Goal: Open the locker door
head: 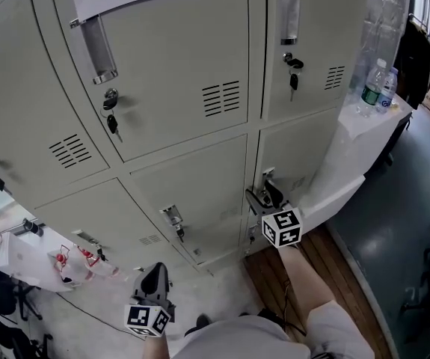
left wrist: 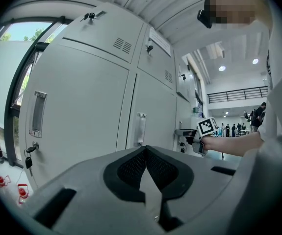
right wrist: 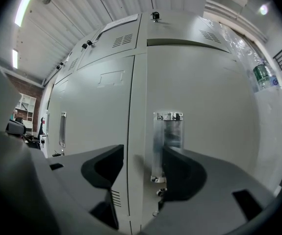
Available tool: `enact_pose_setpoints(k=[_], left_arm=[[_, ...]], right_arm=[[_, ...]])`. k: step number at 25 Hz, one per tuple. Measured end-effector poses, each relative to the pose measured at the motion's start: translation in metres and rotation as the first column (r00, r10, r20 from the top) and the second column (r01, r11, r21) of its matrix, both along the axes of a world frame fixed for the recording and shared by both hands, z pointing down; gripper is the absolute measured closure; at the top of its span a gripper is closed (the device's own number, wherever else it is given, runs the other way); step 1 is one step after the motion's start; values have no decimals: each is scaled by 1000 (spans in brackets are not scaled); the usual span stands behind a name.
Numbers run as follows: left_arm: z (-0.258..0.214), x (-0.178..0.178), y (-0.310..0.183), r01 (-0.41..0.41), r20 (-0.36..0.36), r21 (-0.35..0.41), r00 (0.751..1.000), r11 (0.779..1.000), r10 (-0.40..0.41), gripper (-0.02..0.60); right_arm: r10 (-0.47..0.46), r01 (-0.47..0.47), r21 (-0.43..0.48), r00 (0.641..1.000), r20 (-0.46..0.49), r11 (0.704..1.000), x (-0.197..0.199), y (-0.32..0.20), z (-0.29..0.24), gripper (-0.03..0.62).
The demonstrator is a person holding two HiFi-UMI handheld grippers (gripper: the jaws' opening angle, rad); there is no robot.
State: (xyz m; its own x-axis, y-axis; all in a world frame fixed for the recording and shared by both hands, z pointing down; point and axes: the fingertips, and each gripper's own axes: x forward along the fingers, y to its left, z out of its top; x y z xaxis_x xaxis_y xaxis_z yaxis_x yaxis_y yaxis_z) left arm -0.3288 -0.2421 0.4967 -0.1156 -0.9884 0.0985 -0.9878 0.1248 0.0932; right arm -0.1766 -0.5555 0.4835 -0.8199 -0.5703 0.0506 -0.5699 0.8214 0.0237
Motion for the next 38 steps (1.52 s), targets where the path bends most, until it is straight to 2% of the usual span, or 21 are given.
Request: enact_pose_setpoints(k=[2,5,6,19,27,38], left_arm=[[1,0,0,-5,-6,3,1000,1000,5,578],[1,0,0,-11,-23,9,1000,1000,11,578],[1,0,0,-10,-25,10,1000,1000,11,579],[2,8,-5,-52,-56,20,997,998,53,578],[5,29,-17,-118,-57,24,991,993,119,578],[7,68,-34,-217,-97,34,971,976,219,578]], right_arm=[[23,-23,-9,1000,8,1000,2,-3,0,358],[83,-82,-26,996,19,996,12,-10,-1,476],[91,-90,-23,996,17,996,13,-11,-1,482],[123,-123,-20,992,29,992,31,3,-1,482],[140,-139,-26,990,29,990,61,21,-1,480],[186,-184,-44,981,48,982,111,42,1,480]])
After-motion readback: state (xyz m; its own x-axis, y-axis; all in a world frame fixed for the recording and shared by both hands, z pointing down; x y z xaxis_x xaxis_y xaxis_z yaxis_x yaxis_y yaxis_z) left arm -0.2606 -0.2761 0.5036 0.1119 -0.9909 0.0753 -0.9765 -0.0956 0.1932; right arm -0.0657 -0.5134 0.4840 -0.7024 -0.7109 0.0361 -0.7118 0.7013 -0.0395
